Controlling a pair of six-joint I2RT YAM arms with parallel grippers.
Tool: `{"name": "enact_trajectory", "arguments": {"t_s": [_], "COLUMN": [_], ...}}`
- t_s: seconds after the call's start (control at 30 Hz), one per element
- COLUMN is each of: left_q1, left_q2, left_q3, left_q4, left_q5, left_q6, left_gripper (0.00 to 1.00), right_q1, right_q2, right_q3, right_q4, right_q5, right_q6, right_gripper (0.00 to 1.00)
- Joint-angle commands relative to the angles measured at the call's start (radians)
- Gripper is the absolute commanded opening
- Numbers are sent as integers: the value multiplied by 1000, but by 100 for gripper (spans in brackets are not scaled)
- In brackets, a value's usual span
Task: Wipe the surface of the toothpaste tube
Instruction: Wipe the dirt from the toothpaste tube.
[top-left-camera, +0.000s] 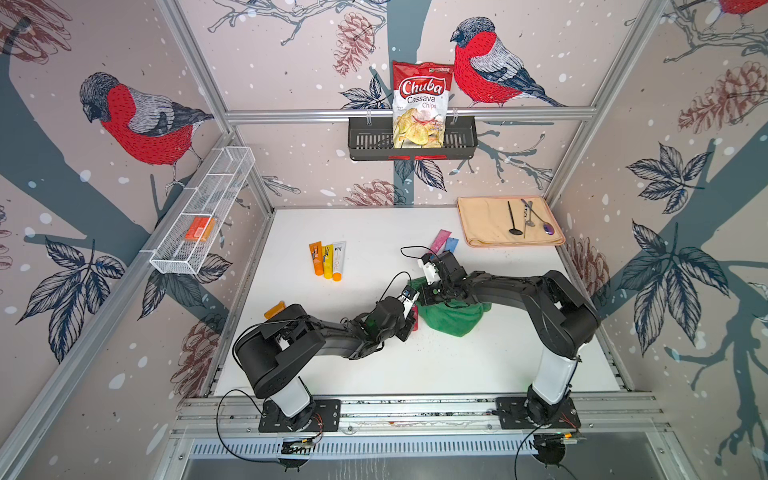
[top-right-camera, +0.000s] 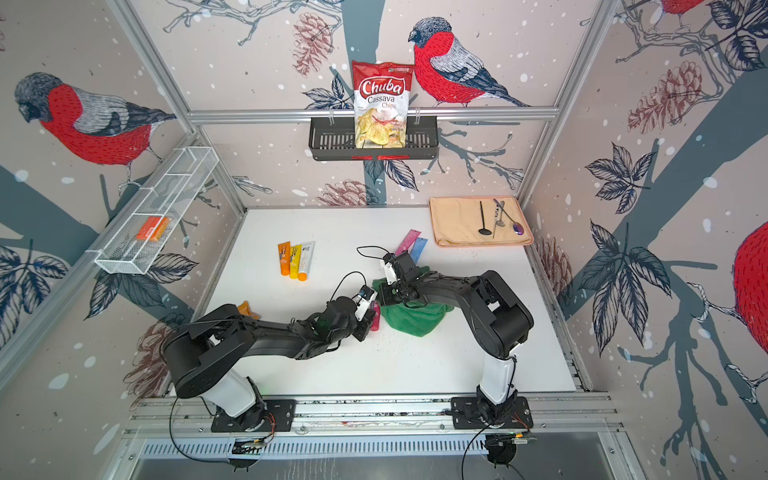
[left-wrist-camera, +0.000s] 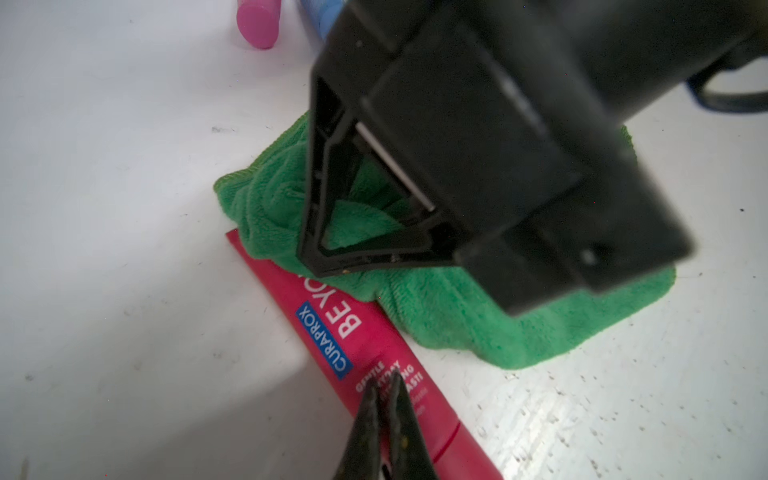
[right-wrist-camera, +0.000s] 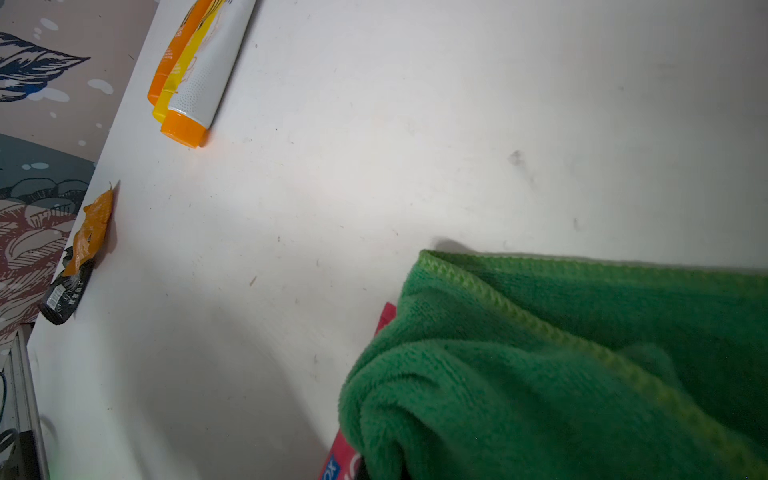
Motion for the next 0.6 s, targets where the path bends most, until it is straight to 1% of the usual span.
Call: {"name": "enact_trajectory", "arguments": {"t_s": [0.0,0.13,0.33,0.4,0.43,0.5,0.57], "left_q1": [2,2,2,2,2,2,2], "left_q2": [5,5,3,3,4,4,4], "left_q3": [-7,-7,-5,-5,-5,-5,-4], "left_q4": [-84,-83,-87,-86,-86,-86,-87], "left_q5": [32,33,31,31,31,32,31], "left_q6": [12,12,13,15,15,15,14], "left_gripper": [8,8,8,8,8,8,8], "right_q1": [1,-16,-48,-55,-55,-50,-42], "right_q2": [40,47,32,15,-4,-47,-95], "right_q3": [13,35,46,38,28,6,-21], "right_q4": [-118,-174,-213,-204,-189,-149,-92], "right_q5": [205,319,412,396,368,289,169], "right_q6": [1,6,2,-4,-9,-12,-10], "right_gripper": [0,0,0,0,0,0,0]}}
